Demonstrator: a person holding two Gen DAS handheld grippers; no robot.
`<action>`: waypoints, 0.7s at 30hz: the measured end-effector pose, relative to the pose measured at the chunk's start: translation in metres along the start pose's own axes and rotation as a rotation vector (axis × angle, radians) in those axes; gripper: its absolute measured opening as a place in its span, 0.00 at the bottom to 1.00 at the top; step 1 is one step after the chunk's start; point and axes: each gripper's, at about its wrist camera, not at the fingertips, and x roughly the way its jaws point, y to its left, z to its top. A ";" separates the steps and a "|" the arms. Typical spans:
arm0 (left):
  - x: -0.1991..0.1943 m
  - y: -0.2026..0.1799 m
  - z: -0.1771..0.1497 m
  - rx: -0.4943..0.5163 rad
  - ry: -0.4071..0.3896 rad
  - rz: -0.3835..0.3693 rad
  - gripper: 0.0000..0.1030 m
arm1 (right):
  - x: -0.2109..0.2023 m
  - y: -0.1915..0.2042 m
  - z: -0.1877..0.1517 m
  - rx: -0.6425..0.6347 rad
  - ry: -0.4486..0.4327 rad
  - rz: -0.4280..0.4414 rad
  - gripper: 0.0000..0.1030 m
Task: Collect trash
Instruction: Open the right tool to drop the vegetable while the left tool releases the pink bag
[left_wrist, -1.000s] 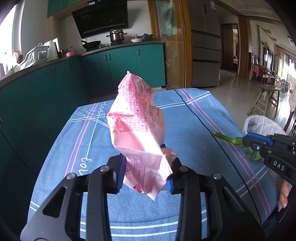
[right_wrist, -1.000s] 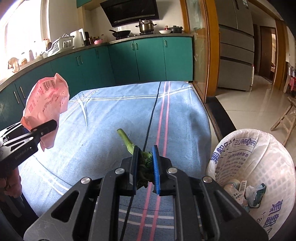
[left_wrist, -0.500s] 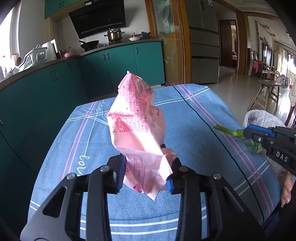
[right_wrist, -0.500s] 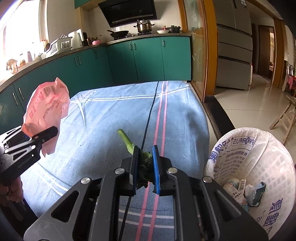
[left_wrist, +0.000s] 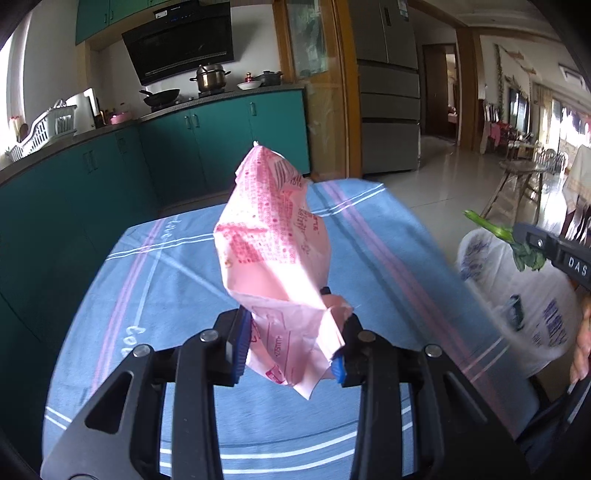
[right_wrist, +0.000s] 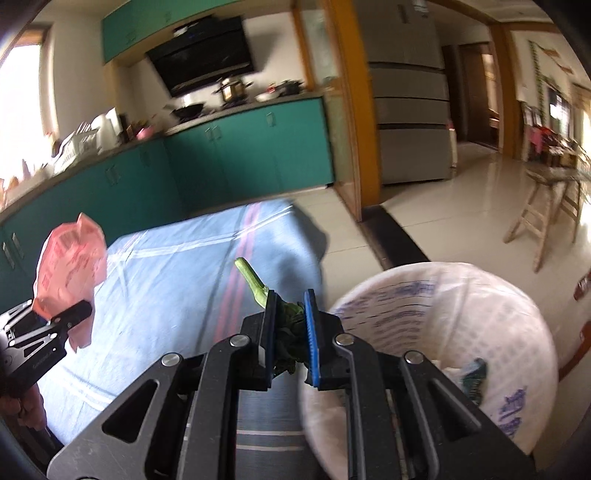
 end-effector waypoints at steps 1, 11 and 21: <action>0.000 -0.004 0.002 -0.003 0.000 -0.016 0.35 | -0.003 -0.007 0.001 0.013 -0.008 -0.011 0.15; 0.014 -0.128 0.017 0.120 0.022 -0.241 0.35 | -0.039 -0.110 -0.003 0.241 -0.064 -0.126 0.15; 0.038 -0.196 0.011 0.178 0.094 -0.363 0.35 | -0.054 -0.145 -0.016 0.347 -0.077 -0.248 0.15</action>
